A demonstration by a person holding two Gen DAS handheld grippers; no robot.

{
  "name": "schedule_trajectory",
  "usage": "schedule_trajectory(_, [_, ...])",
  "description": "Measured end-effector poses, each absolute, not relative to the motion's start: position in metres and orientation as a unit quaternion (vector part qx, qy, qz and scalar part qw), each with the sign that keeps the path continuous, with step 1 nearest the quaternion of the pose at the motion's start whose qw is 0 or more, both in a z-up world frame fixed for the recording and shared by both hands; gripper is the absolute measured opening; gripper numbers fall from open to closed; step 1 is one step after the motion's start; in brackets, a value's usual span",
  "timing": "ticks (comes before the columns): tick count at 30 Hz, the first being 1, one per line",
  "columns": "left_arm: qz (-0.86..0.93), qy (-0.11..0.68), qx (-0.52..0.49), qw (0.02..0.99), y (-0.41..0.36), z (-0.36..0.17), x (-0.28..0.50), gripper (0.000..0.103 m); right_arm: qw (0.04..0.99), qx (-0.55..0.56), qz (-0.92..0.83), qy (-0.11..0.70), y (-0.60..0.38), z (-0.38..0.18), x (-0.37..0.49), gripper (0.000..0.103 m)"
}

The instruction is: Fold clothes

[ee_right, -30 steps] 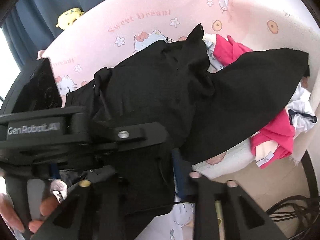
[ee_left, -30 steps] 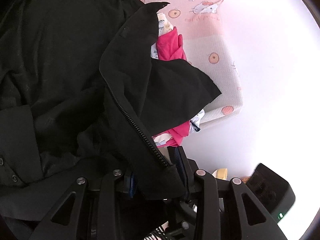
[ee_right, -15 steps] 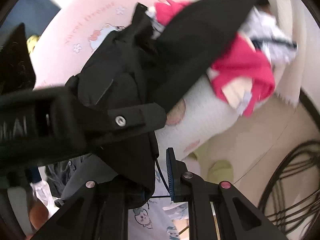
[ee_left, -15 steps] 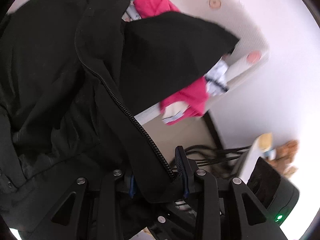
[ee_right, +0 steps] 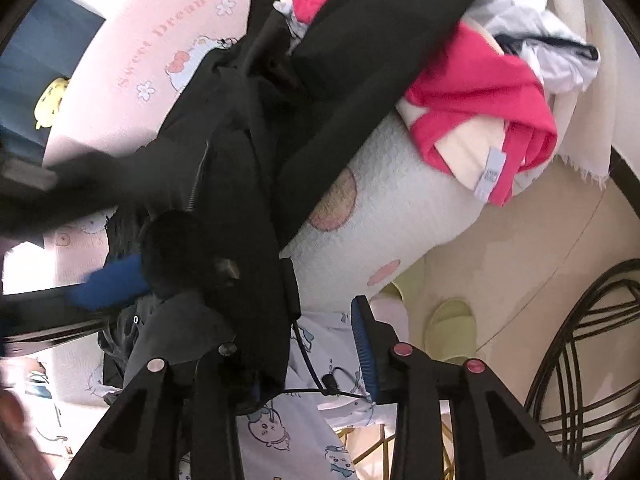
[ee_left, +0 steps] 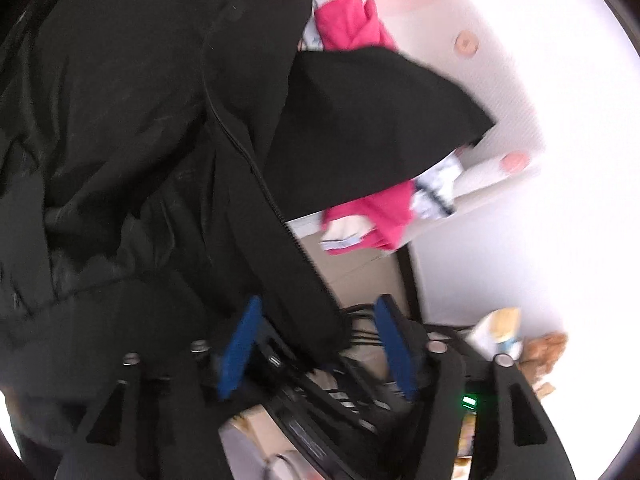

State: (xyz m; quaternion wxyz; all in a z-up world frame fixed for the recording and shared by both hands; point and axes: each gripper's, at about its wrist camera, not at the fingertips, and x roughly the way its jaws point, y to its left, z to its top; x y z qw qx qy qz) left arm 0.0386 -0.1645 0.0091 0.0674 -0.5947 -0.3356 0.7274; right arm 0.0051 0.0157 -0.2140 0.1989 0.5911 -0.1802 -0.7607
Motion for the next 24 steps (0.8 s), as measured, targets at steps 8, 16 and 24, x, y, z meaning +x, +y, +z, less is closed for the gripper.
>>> schedule_trajectory(8, [0.748, -0.335, -0.57, 0.063, -0.225, 0.039, 0.041, 0.069, 0.188, 0.585, -0.776, -0.142, 0.012, -0.196, 0.008, 0.049])
schedule_trajectory(16, [0.745, -0.323, -0.58, 0.063, -0.236, 0.02, 0.014, 0.069, 0.194, 0.544, -0.808, -0.114, 0.004, -0.138, 0.005, 0.062])
schedule_trajectory(24, [0.725, -0.324, -0.605, 0.053, -0.237, -0.001, -0.018, 0.069, 0.203, 0.528, -0.821, -0.078, -0.02, -0.124, -0.026, 0.068])
